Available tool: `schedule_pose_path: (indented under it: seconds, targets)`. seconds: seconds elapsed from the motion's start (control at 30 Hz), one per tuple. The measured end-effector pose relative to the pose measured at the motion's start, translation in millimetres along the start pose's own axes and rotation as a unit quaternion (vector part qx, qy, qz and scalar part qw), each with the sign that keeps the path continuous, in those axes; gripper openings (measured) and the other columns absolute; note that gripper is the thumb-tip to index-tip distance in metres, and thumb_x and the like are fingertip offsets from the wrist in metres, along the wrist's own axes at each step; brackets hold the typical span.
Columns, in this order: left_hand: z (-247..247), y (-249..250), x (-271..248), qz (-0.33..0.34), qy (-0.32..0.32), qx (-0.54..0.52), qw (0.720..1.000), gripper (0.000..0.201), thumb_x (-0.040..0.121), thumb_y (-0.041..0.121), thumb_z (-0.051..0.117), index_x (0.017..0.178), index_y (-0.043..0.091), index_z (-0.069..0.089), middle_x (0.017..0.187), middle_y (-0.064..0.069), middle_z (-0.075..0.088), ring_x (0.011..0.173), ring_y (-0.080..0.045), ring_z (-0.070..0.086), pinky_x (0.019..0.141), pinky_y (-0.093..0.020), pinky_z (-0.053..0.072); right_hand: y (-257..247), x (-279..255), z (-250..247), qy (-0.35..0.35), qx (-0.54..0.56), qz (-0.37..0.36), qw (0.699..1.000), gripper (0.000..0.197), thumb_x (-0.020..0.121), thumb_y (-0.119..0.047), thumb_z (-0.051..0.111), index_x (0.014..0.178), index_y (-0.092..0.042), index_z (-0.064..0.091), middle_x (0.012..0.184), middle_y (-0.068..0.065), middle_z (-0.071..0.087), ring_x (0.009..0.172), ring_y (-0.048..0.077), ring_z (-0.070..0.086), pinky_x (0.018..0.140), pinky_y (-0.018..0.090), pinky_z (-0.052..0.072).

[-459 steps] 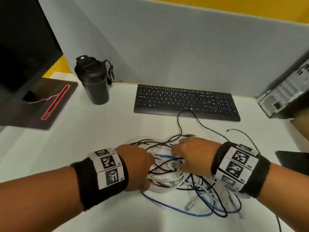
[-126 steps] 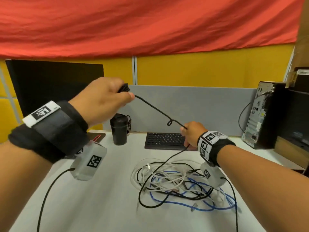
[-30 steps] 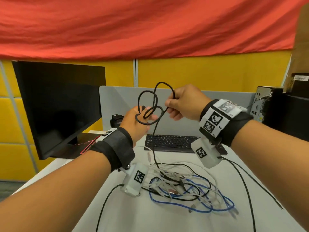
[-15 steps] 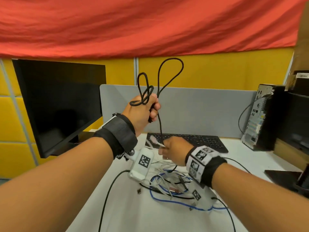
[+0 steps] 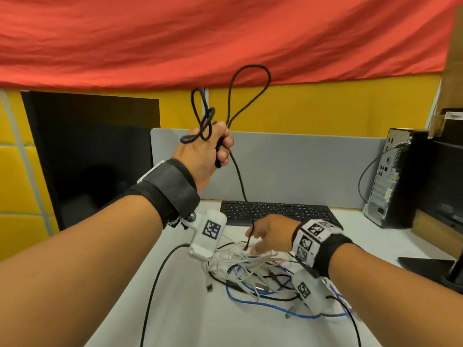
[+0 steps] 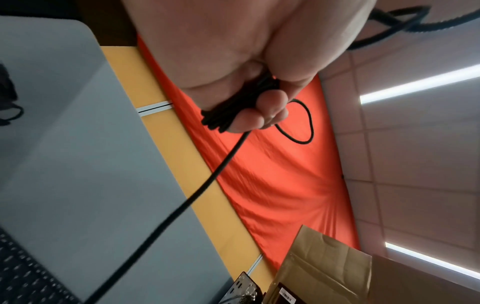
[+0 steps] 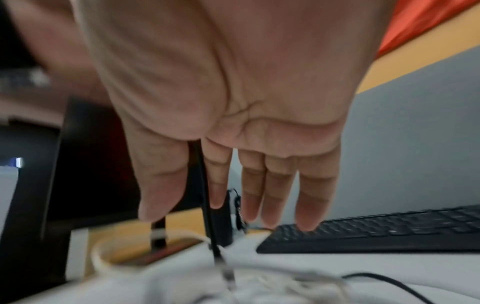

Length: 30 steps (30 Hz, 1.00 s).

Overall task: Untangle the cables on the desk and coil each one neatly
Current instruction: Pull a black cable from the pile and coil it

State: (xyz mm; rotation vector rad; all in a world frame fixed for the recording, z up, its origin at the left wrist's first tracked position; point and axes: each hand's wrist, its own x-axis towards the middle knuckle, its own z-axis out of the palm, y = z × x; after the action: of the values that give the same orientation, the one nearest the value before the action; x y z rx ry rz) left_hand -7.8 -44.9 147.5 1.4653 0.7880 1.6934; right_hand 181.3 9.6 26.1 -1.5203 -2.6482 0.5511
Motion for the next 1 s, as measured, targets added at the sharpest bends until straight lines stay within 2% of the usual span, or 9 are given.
schedule_pose_path:
  seconds: [0.1,0.2,0.37,0.53,0.63,0.7,0.8,0.9,1.0]
  targets:
    - [3.5,-10.1,-6.3,-0.026,0.002,-0.01,1.0,0.027,0.105,0.02,0.04,0.081,0.014,0.051,0.068,0.0,0.055,0.048,-0.01,0.038,0.051,-0.026,0.034,-16.2,-7.2,-20.1,0.074,0.219,-0.025,0.973,0.01,0.091,-0.028,0.064,0.093,-0.023,0.072,0.087,-0.003,0.073,0.074,0.009,0.068,0.059,0.021,0.054]
    - [6.4,-8.2,-12.1,-0.038,-0.018,-0.025,0.999,0.027,0.106,0.02,0.04,0.083,0.013,0.051,0.072,-0.003,0.06,0.047,-0.01,0.039,0.048,-0.024,0.037,-34.2,-15.0,-42.1,0.166,0.355,-0.034,0.919,0.014,0.095,-0.015,0.058,0.088,-0.014,0.069,0.086,0.009,0.07,0.072,0.017,0.066,0.065,0.033,0.059]
    - [6.9,7.6,-15.8,-0.025,-0.033,-0.021,0.999,0.024,0.105,0.019,0.042,0.084,0.011,0.052,0.074,-0.005,0.063,0.046,-0.011,0.04,0.047,-0.026,0.04,-53.3,-40.0,-68.8,-0.037,0.548,-0.158,0.821,0.039,0.09,-0.017,0.061,0.128,-0.013,0.057,0.109,0.016,0.07,0.1,0.028,0.068,0.092,0.045,0.051]
    - [2.9,28.8,-16.1,0.006,-0.046,0.018,0.999,0.023,0.104,0.019,0.041,0.085,0.01,0.05,0.092,-0.012,0.075,0.049,-0.012,0.044,0.052,-0.028,0.04,-82.8,-49.0,-79.3,0.145,0.54,-0.197,0.805,0.012,0.098,-0.005,0.052,0.102,-0.007,0.063,0.077,0.007,0.071,0.069,0.019,0.07,0.074,0.034,0.059]
    - [-4.0,42.2,-19.1,0.032,-0.051,0.098,0.993,0.026,0.105,0.018,0.042,0.082,0.011,0.051,0.107,-0.019,0.074,0.053,-0.016,0.048,0.06,-0.031,0.043,-82.5,-63.7,-91.0,0.071,0.596,-0.255,0.758,0.012,0.096,-0.009,0.055,0.097,-0.012,0.066,0.084,0.008,0.074,0.077,0.022,0.073,0.073,0.037,0.06]
    - [-10.2,47.7,-24.7,0.042,-0.069,0.162,0.983,0.025,0.106,0.016,0.043,0.083,0.012,0.052,0.099,-0.016,0.074,0.052,-0.015,0.048,0.055,-0.026,0.043,-74.6,-76.2,-92.8,-0.058,0.544,-0.284,0.788,0.013,0.088,-0.008,0.064,0.097,-0.014,0.072,0.093,0.012,0.075,0.09,0.028,0.073,0.083,0.043,0.058]
    - [-16.2,51.8,-37.3,0.006,-0.14,0.213,0.967,0.026,0.104,0.007,0.042,0.081,0.01,0.053,0.07,-0.003,0.065,0.045,-0.011,0.044,0.045,-0.022,0.038,-66.1,-82.5,-84.7,-0.138,0.302,-0.244,0.911,0.027,0.081,-0.006,0.069,0.1,-0.024,0.076,0.105,0.008,0.075,0.103,0.021,0.069,0.091,0.037,0.052]
    - [-15.8,51.8,-47.6,0.028,-0.203,0.337,0.919,0.024,0.102,0.013,0.052,0.081,0.002,0.052,0.067,-0.008,0.052,0.052,-0.015,0.044,0.048,-0.023,0.039,-65.9,-81.5,-86.9,-0.004,0.077,-0.147,0.986,0.039,0.085,0.003,0.059,0.086,-0.034,0.074,0.087,-0.009,0.076,0.082,0.001,0.07,0.072,0.016,0.051]
    - [-12.4,51.6,-53.3,0.026,-0.234,0.466,0.853,0.024,0.092,0.028,0.069,0.086,0.011,0.055,0.072,-0.001,0.053,0.061,-0.013,0.05,0.056,-0.024,0.043,-57.0,-78.8,-104.4,0.166,0.018,-0.022,0.986,0.041,0.085,0.009,0.049,0.077,-0.022,0.074,0.078,-0.007,0.073,0.079,0.01,0.07,0.073,0.027,0.058]
